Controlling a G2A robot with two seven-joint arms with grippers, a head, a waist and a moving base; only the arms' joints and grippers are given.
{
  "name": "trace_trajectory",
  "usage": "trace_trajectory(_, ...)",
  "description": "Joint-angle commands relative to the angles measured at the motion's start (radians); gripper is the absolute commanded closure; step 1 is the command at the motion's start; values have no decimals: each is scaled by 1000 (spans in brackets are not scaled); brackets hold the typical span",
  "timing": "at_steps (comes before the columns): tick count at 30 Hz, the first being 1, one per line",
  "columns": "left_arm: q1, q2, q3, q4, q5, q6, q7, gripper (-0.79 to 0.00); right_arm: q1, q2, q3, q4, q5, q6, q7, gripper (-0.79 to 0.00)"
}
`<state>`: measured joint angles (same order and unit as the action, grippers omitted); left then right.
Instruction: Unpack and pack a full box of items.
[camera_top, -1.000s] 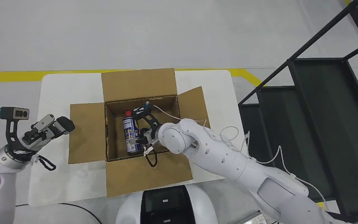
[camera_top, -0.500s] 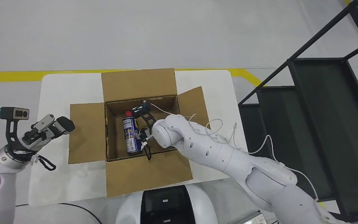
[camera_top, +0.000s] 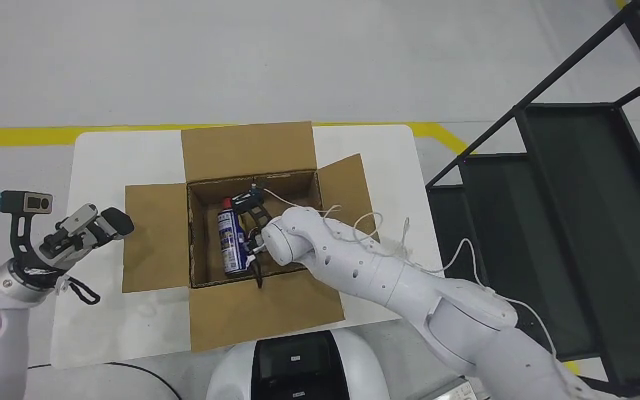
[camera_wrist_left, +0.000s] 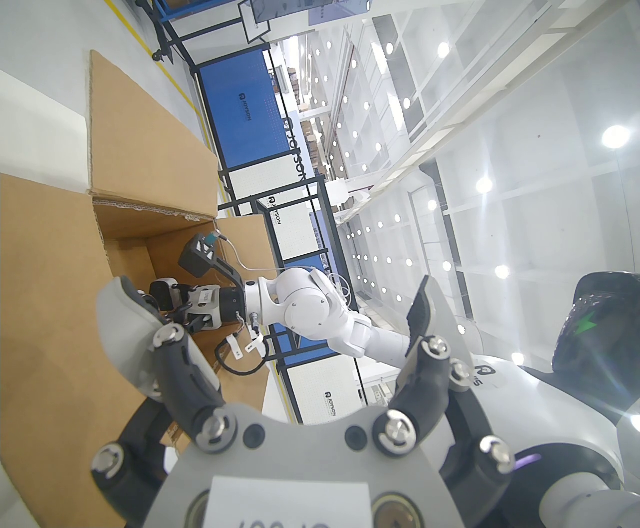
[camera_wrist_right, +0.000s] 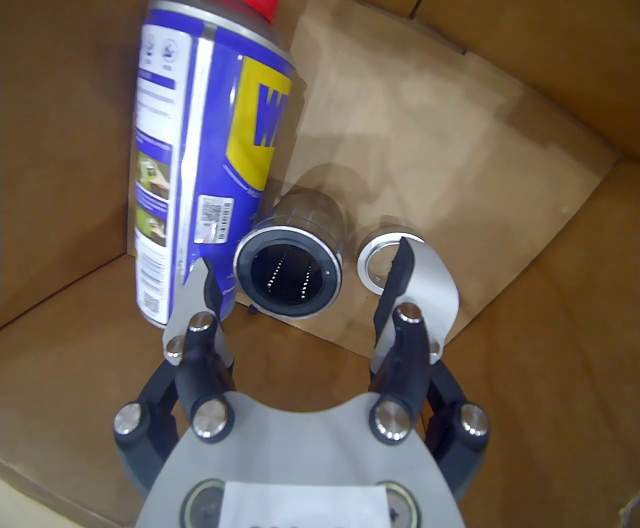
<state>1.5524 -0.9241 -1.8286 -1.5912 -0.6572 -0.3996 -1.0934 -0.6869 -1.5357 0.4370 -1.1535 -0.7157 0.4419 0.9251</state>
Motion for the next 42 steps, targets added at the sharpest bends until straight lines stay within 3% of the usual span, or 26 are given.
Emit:
trace_trajectory(1,0,0,0,0,0,0,0,-785,0,-6,1,3,-6,10,0,-603)
trace_trajectory(6,0,0,0,0,0,0,0,-785,-3,-16,5,-3,-33,32,11,-551)
trace_trajectory(9,0,0,0,0,0,0,0,-785,-4,-20,13,5,-40,30,18,-560)
trace_trajectory(15,0,0,0,0,0,0,0,-785,-4,-34,22,32,-40,12,25,-646)
trace_trajectory(16,0,0,0,0,0,0,0,-785,-4,-37,24,38,-38,8,27,-690)
trace_trajectory(19,0,0,0,0,0,0,0,-785,-4,-45,31,58,-31,-6,23,-674)
trace_trajectory(25,0,0,0,0,0,0,0,-785,-5,-60,40,100,-27,-31,5,-437)
trace_trajectory(29,0,0,0,0,0,0,0,-785,-3,-72,39,130,-32,-41,-1,-354)
trace_trajectory(35,0,0,0,0,0,0,0,-785,-2,-86,41,141,-52,-39,-9,0)
trace_trajectory(42,0,0,0,0,0,0,0,-785,-14,-78,66,55,-99,-27,27,0)
